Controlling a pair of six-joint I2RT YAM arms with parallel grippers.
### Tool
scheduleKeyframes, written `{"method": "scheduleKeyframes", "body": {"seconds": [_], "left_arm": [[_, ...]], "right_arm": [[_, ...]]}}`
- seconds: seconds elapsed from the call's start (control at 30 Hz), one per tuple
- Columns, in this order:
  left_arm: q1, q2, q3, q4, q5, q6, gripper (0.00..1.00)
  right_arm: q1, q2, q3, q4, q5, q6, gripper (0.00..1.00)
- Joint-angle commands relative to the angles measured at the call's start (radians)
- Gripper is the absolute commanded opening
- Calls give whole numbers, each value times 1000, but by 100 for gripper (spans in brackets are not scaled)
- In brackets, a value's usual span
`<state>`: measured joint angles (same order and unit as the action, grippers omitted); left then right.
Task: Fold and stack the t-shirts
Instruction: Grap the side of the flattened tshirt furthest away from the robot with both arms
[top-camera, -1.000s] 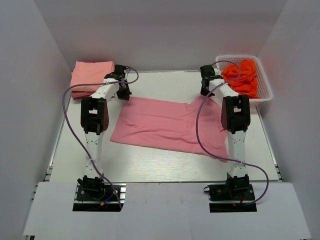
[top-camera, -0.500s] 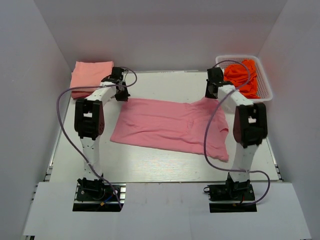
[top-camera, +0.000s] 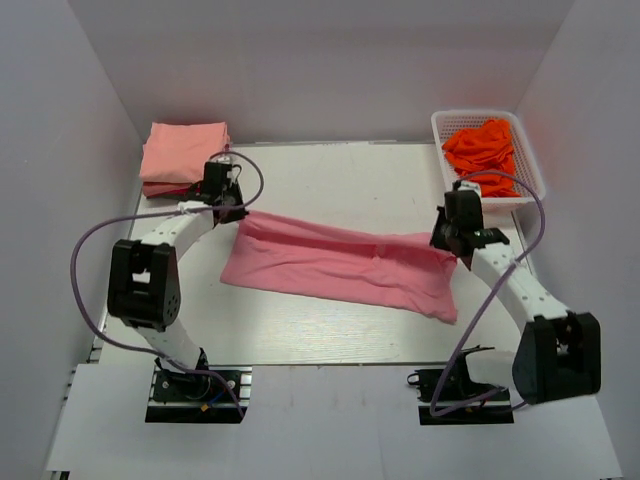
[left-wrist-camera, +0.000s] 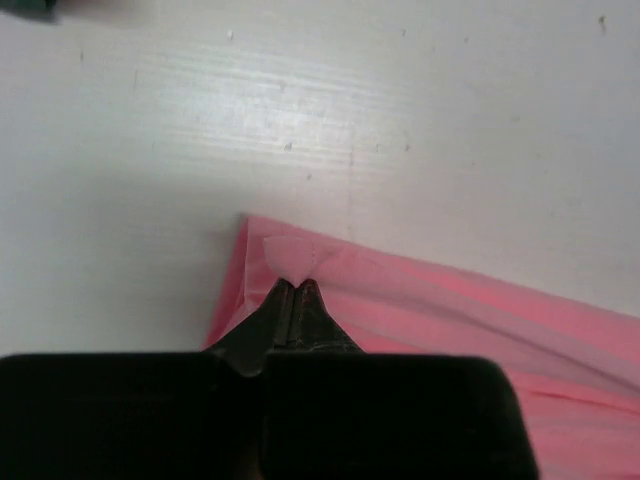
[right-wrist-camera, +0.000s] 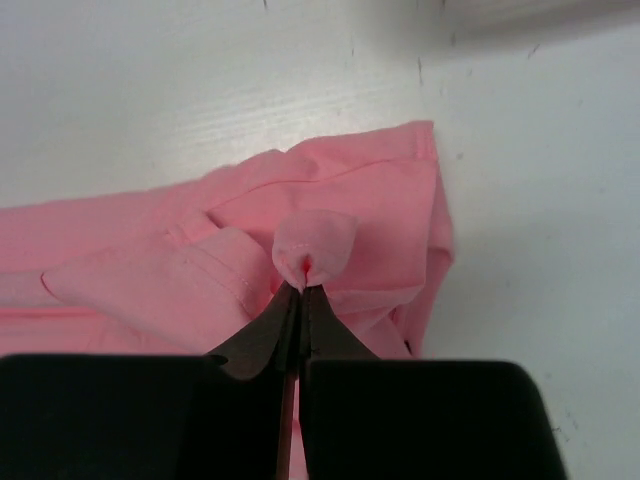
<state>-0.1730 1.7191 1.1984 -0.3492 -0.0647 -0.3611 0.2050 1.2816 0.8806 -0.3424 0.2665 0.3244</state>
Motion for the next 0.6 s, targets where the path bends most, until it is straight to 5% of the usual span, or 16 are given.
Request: {"method": "scheduleKeyframes", "body": {"seconds": [0.0, 0.1, 0.13, 0.17, 0.2, 0.27, 0.3, 0.33, 0.47, 0.57], "left_arm": [[-11, -114, -94, 93, -30, 13, 0], [-11, -156, -143, 44, -108, -51, 7], [-11, -156, -161, 18, -130, -71, 22], [-11, -165, -161, -40, -157, -94, 40], [-11, -165, -161, -83, -222, -148, 71], [-2, -196, -161, -205, -289, -209, 82], [13, -213, -152, -239, -320, -255, 100], [13, -277, -139, -294, -387, -297, 100], [23, -349, -99, -294, -379, -312, 100], [23, -340, -36, -210, -219, -250, 100]], "right_arm": [[2, -109, -80, -13, -50, 67, 0], [1, -183, -169, -24, -108, 81, 5], [1, -201, -190, -35, -116, 108, 29], [4, -209, -210, -87, -121, 134, 43], [-1, -218, -222, -107, -148, 145, 44], [2, -266, -270, -162, -191, 192, 52], [1, -322, -279, -217, -235, 203, 57], [1, -403, -301, -272, -256, 217, 74], [-6, -435, -278, -267, -199, 162, 86], [-4, -377, -200, -167, -176, 128, 90]]}}
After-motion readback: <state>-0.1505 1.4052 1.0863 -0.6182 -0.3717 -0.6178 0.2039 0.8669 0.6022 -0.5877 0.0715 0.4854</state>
